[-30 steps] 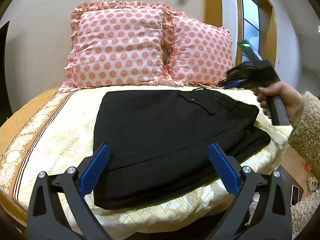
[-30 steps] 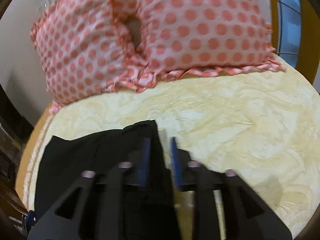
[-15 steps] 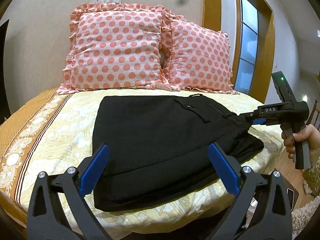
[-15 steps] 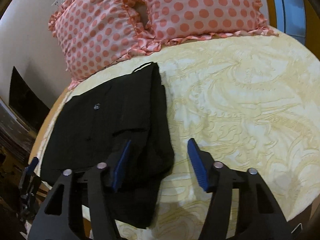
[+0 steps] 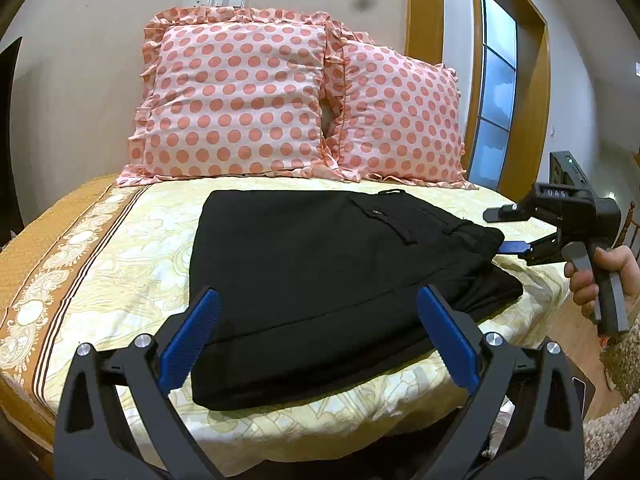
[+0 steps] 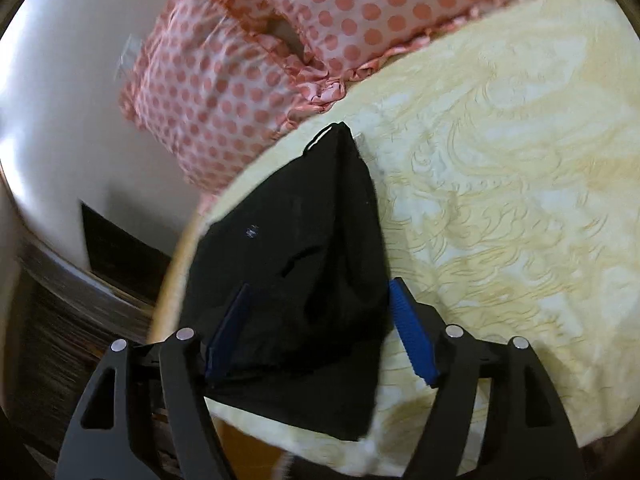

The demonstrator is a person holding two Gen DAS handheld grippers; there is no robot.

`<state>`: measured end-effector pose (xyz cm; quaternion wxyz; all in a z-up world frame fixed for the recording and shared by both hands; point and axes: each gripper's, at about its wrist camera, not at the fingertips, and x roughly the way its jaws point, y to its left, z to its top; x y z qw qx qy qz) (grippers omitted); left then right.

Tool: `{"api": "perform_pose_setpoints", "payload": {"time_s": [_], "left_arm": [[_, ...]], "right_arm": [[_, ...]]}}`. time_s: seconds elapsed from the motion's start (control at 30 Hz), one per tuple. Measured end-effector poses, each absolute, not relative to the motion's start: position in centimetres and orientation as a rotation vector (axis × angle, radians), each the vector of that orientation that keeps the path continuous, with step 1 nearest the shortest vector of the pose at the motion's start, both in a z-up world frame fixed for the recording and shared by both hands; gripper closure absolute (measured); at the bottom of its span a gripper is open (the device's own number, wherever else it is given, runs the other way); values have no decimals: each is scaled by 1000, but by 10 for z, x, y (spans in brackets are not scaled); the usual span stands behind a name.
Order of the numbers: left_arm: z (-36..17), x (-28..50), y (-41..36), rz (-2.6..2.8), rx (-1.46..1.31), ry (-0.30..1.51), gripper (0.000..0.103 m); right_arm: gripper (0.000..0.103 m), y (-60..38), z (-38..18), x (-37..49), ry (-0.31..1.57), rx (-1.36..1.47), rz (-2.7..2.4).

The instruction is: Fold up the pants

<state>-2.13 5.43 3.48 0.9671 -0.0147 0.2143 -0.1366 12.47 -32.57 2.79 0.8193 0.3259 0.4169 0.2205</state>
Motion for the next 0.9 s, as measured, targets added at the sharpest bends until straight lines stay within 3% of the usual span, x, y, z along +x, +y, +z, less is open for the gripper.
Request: {"api": "perform_pose_setpoints", "payload": {"time_s": [0.03, 0.1, 0.13, 0.2, 0.37, 0.53, 0.77, 0.83, 0.87, 0.9], "left_arm": [[35, -21, 55, -276, -31, 433, 4], [35, -21, 55, -276, -30, 433, 4], [35, -22, 55, -275, -29, 433, 4], [35, -22, 55, -276, -28, 434, 4], [35, -25, 55, -270, -15, 426, 4], [39, -26, 55, -272, -4, 414, 4], [44, -11, 42, -325, 3, 430, 4], [45, -7, 35, -354, 1, 442, 4], [45, -6, 34, -362, 3, 444, 4], [45, -6, 31, -370, 4, 442, 4]], "right_arm": [[33, -326, 27, 125, 887, 700, 466], [50, -319, 26, 124, 889, 622, 431], [54, -314, 27, 124, 889, 574, 414], [75, -307, 29, 123, 862, 518, 403], [85, -290, 61, 108, 761, 342, 368], [86, -279, 93, 80, 712, 315, 444], [84, -289, 50, 63, 810, 307, 352], [70, -291, 62, 60, 773, 278, 340], [52, -292, 70, 57, 731, 251, 320], [44, -291, 78, 53, 680, 223, 306]]}}
